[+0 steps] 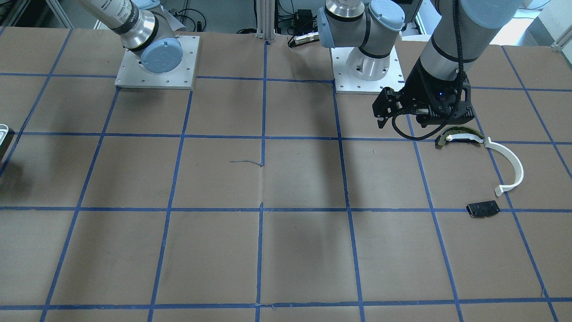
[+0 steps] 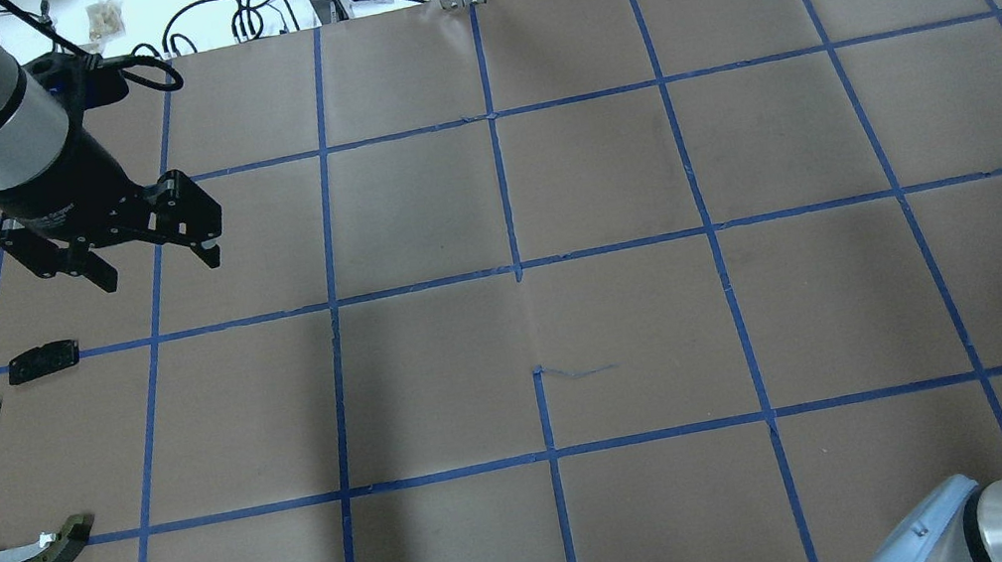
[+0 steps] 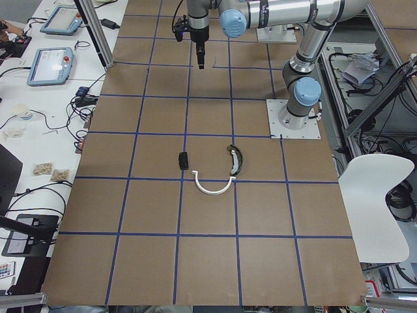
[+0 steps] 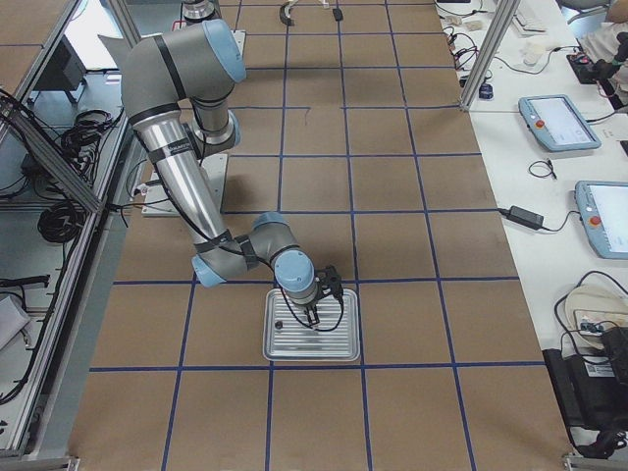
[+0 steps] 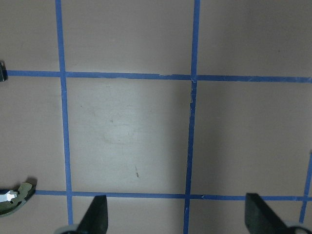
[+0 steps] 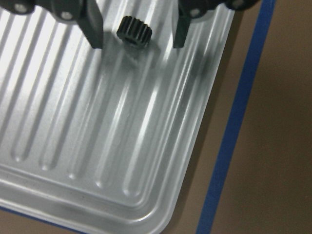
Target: Place bearing gear from tray to pile
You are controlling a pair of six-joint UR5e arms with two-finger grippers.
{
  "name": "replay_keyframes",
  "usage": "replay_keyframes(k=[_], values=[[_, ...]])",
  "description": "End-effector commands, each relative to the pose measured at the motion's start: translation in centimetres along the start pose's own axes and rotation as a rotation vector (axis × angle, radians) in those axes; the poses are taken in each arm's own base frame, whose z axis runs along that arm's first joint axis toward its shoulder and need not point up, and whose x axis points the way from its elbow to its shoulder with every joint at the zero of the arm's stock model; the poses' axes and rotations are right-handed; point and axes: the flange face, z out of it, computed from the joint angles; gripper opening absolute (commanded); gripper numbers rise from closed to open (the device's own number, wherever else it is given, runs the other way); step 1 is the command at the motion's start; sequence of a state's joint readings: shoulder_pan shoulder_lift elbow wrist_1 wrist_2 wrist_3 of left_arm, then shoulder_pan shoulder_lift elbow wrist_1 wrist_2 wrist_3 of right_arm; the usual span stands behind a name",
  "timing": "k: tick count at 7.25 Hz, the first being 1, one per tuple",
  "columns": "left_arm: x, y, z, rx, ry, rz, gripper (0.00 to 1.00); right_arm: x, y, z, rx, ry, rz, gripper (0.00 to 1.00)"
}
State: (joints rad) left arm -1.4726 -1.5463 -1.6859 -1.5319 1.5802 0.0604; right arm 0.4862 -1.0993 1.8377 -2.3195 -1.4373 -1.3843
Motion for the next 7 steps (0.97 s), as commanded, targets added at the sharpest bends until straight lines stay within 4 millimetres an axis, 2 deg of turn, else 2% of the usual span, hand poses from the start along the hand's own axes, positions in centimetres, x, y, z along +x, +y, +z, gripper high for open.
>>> replay_keyframes(k=[1,2,3,4,5,6,7], values=[[0.0,0.0,0.0,-0.001,0.000,0.001,1.00,0.0,0.0,0.0,0.000,0.002,-0.001,0.22],[0.0,0.0,0.0,-0.001,0.000,0.001,1.00,0.0,0.1,-0.3,-0.011,0.006,0.003,0.18],[0.0,0.0,0.0,0.001,0.000,0.001,1.00,0.0,-0.1,-0.8,-0.014,0.011,0.004,0.17],[0.0,0.0,0.0,-0.001,0.000,0.001,1.00,-0.2,-0.5,-2.6,-0.008,0.029,0.017,0.17],[0.0,0.0,-0.1,0.002,0.000,0.001,1.00,-2.3,-1.7,-5.8,-0.014,0.008,0.011,0.18],[0.0,-0.2,-0.1,0.012,0.000,-0.001,1.00,-5.6,-4.0,-10.2,-0.034,0.010,0.047,0.18],[-0.1,-0.2,-0.2,0.022,-0.003,-0.001,1.00,-9.9,-6.5,-13.9,-0.068,-0.001,0.084,0.19]])
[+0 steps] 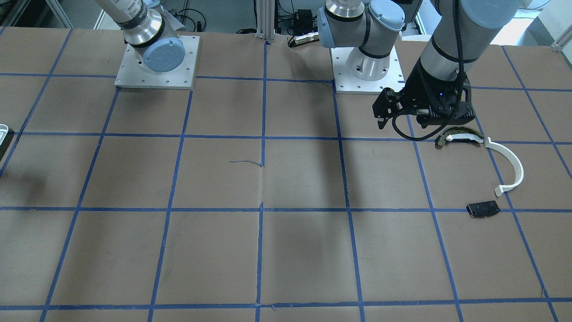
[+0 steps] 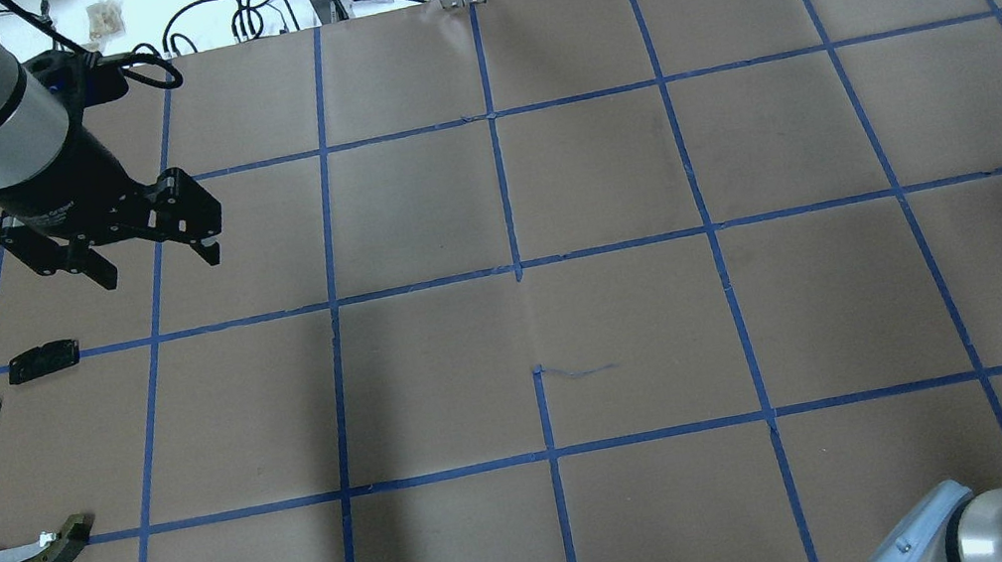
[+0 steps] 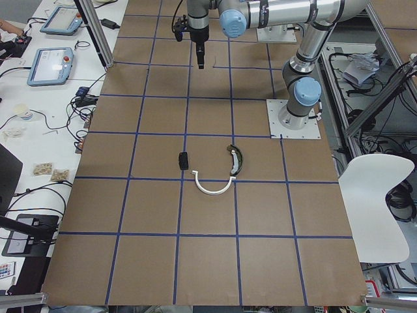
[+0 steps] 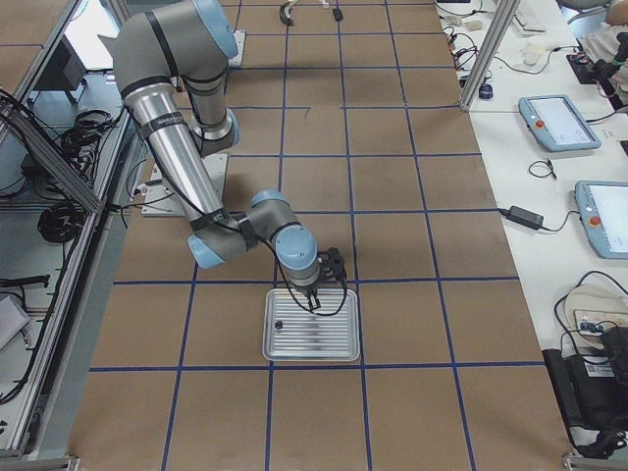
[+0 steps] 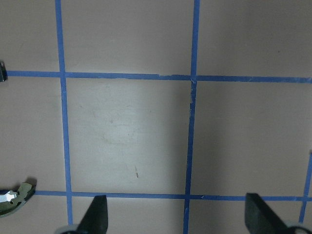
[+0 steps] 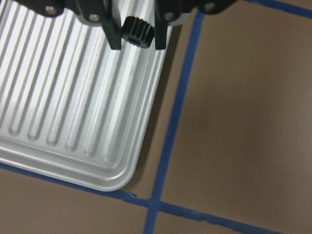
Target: Place bearing gear from tray to pile
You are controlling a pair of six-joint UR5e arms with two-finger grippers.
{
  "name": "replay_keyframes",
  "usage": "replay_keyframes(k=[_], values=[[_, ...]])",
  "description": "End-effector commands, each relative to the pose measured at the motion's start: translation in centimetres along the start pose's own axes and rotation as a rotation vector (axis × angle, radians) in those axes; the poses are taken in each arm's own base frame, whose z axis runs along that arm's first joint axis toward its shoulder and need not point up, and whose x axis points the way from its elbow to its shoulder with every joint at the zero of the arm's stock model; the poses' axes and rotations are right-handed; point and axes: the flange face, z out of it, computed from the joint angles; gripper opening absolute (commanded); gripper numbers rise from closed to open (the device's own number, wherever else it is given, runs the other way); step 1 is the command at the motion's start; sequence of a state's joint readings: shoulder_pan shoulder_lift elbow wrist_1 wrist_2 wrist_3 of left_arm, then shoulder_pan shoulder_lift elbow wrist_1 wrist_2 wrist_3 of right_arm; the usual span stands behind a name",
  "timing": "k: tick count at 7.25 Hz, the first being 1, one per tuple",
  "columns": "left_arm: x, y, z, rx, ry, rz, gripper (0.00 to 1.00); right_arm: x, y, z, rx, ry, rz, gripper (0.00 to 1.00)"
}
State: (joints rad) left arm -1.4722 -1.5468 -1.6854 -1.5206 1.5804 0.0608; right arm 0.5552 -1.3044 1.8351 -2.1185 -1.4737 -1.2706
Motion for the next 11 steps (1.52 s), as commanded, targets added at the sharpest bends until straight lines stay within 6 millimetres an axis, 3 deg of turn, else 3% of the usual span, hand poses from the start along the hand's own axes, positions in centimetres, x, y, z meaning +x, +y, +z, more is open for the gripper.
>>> replay_keyframes(k=[1,2,3,5,7,10,11], values=[[-0.1,-0.1,-0.1,0.011,-0.002,-0.002,1.00,-9.5,-4.2,-7.7,-0.066,-0.021,0.060,0.20],[-0.1,-0.1,-0.1,0.011,-0.002,-0.002,1.00,-14.5,-6.0,-10.8,-0.084,-0.006,0.094,0.20],[-0.1,-0.1,-0.1,0.011,-0.002,-0.001,1.00,-21.0,-8.5,-13.0,-0.093,-0.009,0.160,0.20],[-0.1,-0.2,-0.1,0.011,0.001,-0.004,1.00,-32.6,-13.0,-14.2,-0.119,-0.026,0.323,0.20],[-0.1,-0.4,-0.1,0.037,0.000,-0.004,1.00,-43.3,-16.6,-12.9,-0.134,-0.022,0.397,0.20],[-0.2,-0.4,-0.6,0.046,-0.002,-0.004,1.00,-54.8,-24.1,-8.5,-0.149,-0.054,0.393,0.20],[-0.1,-0.3,-0.5,0.040,-0.007,-0.003,1.00,-59.6,-26.2,-6.3,-0.123,-0.057,0.365,0.20]])
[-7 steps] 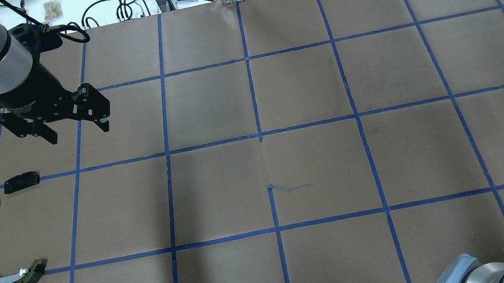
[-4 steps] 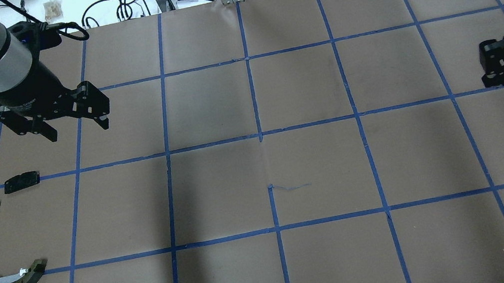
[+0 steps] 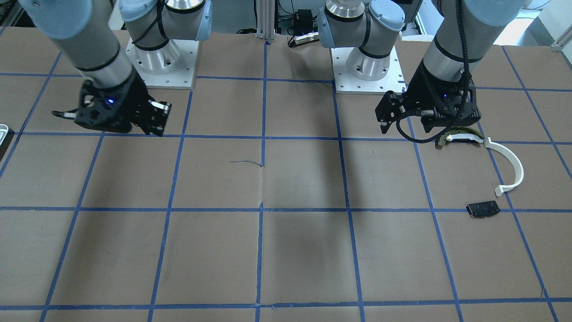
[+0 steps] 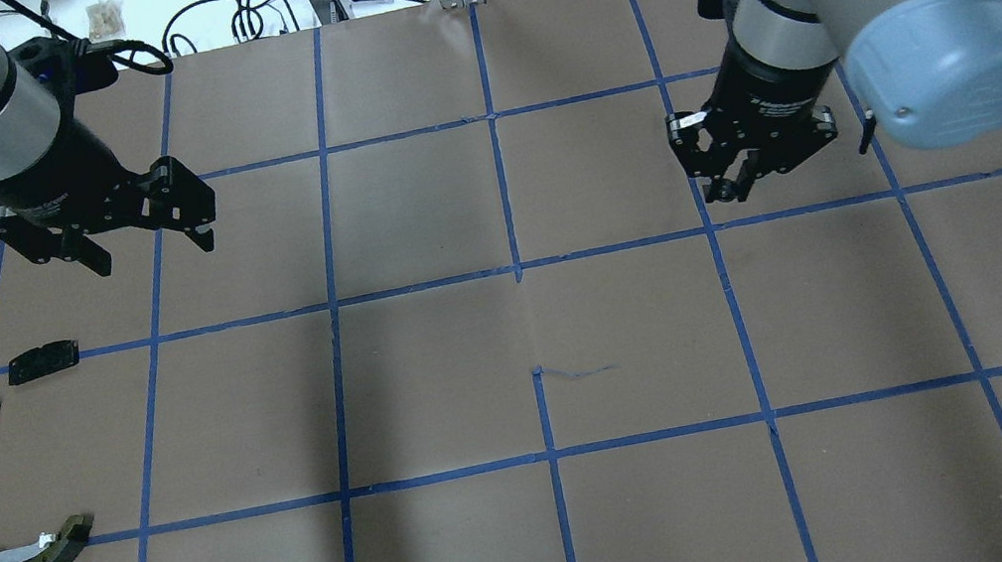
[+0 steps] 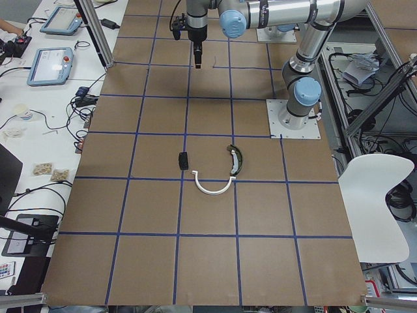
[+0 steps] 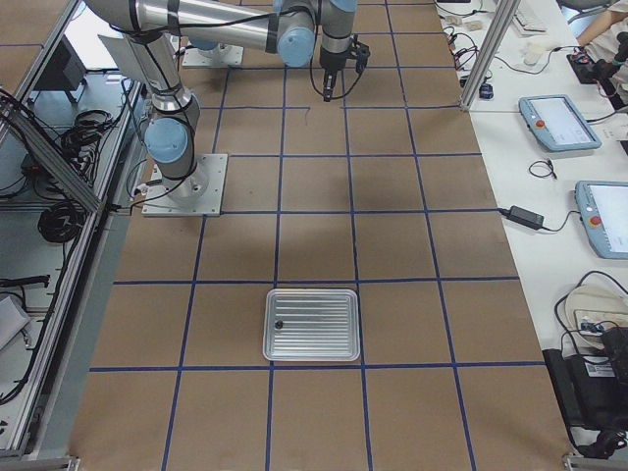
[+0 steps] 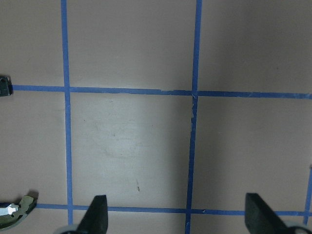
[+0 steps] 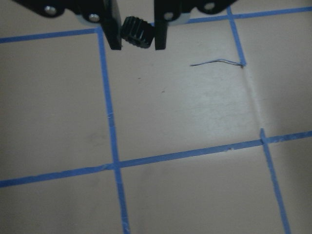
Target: Place bearing gear from tray to pile
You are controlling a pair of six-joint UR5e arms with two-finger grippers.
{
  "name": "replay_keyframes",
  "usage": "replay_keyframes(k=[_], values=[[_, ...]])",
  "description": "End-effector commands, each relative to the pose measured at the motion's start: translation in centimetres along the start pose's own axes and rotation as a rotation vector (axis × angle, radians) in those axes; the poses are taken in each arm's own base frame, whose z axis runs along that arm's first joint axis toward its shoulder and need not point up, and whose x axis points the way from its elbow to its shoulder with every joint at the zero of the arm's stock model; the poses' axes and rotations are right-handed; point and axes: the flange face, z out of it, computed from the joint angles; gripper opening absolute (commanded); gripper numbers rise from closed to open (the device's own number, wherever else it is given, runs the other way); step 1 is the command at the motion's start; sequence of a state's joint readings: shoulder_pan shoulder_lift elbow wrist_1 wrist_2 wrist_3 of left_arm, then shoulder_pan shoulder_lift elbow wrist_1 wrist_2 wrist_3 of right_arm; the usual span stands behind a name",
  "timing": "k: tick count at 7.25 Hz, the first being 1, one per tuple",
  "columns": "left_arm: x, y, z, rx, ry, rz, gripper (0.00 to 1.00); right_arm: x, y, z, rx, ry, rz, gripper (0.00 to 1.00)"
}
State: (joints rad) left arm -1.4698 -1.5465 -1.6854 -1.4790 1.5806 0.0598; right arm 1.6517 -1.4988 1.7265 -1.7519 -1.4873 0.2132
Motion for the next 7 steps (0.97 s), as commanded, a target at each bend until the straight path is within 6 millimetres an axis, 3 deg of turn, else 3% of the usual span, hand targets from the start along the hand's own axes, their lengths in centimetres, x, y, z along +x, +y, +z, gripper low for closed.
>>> replay_keyframes(k=[1,3,4,5,6,7], values=[[0.1,0.0,-0.1,0.001,-0.001,0.003,1.00,-10.2,-0.7,5.5,0.051,-0.016,-0.023,0.20],[0.4,-0.2,0.6,-0.011,0.013,0.000,1.00,-14.8,-1.5,10.7,0.120,-0.050,-0.095,0.21],[0.4,-0.1,1.1,-0.024,0.010,0.006,1.00,-16.5,-1.4,14.0,0.113,-0.032,-0.133,0.21],[0.6,-0.1,1.6,-0.037,0.016,0.011,1.00,-18.1,-0.6,15.9,0.106,-0.019,-0.172,0.21],[1.1,0.0,1.8,-0.042,0.017,0.021,1.00,-18.4,-0.8,16.8,0.119,-0.004,-0.182,0.22],[1.1,0.0,1.9,-0.051,0.016,0.021,1.00,-18.4,-0.7,16.9,0.121,0.000,-0.190,0.37]])
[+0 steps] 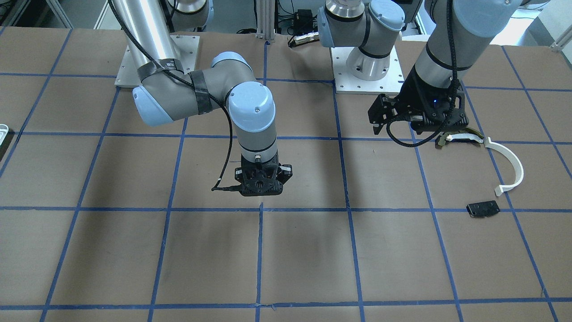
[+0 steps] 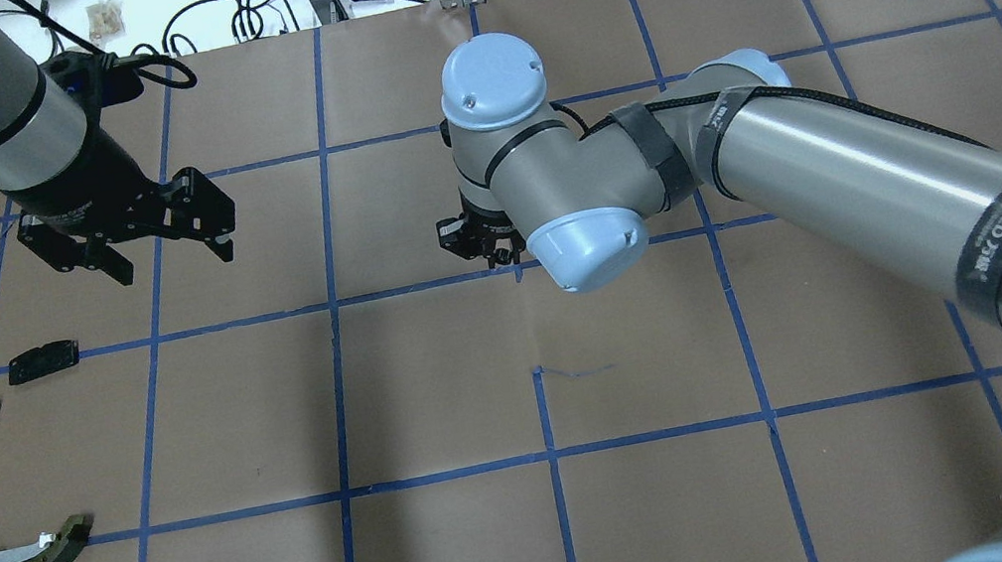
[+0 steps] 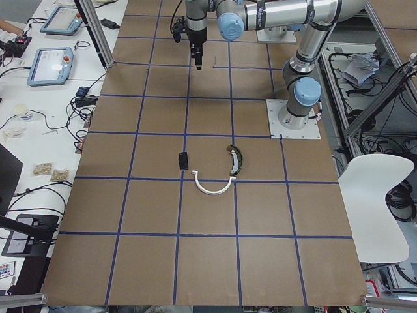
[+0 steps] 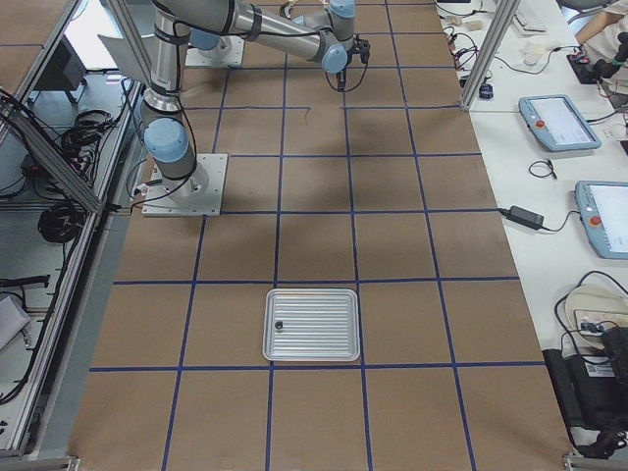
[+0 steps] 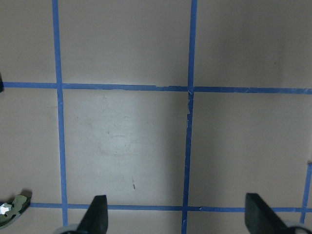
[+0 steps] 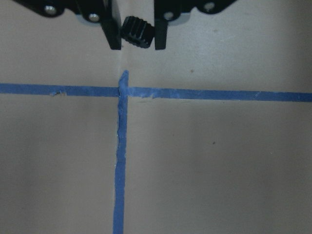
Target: Place bearing gear from tray to pile
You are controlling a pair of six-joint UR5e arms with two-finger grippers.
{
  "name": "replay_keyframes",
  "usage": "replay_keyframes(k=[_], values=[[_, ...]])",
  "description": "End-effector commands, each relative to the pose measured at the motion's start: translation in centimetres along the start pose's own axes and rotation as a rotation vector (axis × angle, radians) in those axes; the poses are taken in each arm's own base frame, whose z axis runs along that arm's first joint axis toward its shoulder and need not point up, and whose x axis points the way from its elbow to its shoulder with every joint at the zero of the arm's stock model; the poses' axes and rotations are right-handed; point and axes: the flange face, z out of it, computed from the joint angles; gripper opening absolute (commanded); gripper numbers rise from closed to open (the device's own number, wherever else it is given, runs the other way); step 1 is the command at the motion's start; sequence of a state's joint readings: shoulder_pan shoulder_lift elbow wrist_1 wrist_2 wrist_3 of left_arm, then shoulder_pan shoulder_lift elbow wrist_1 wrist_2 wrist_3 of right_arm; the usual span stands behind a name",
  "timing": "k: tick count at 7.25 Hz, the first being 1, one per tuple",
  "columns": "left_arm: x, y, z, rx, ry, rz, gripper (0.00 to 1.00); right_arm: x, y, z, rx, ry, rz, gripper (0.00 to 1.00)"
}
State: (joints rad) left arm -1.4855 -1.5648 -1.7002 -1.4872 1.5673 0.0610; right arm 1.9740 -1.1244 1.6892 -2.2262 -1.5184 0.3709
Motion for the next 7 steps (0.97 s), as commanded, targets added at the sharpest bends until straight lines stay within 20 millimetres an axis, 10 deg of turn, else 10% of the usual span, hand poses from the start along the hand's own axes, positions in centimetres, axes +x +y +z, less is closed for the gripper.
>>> replay_keyframes(k=[1,2,4,7], values=[[0.1,-0.5,1.3,-0.032,0.001,0.001,1.00,-0.2,0.0,0.8,0.011,0.023,-0.020,0.84],[0.1,-1.2,2.4,-0.049,0.004,-0.003,1.00,-0.2,-0.3,0.0,0.029,0.028,-0.046,1.00],[0.0,-3.2,5.3,-0.079,0.016,-0.006,1.00,1.7,-1.3,-4.5,0.094,0.034,-0.078,1.00],[7.4,-5.0,9.2,-0.037,0.060,0.108,1.00,13.5,-1.6,-15.2,0.042,0.063,-0.109,1.00]])
